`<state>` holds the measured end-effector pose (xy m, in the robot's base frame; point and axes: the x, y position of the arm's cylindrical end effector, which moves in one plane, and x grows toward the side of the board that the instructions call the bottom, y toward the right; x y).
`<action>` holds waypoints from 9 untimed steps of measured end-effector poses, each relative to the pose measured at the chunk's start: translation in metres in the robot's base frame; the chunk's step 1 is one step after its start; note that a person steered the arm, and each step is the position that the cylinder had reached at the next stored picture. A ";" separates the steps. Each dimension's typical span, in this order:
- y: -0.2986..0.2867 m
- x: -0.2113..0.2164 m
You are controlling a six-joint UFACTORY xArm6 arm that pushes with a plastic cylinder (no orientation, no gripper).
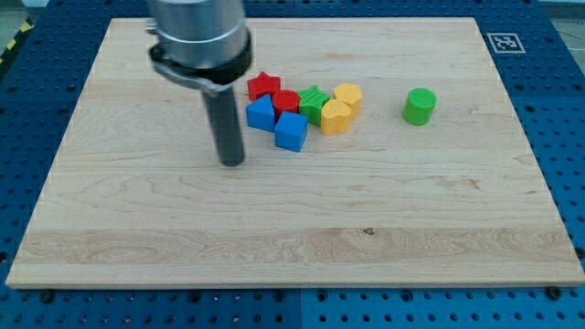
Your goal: Place the blue cube below the green star
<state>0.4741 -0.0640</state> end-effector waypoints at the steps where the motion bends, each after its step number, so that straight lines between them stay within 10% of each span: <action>1: 0.081 0.000; 3: 0.177 0.000; 5: 0.048 0.020; 9: 0.027 -0.014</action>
<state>0.4605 -0.0369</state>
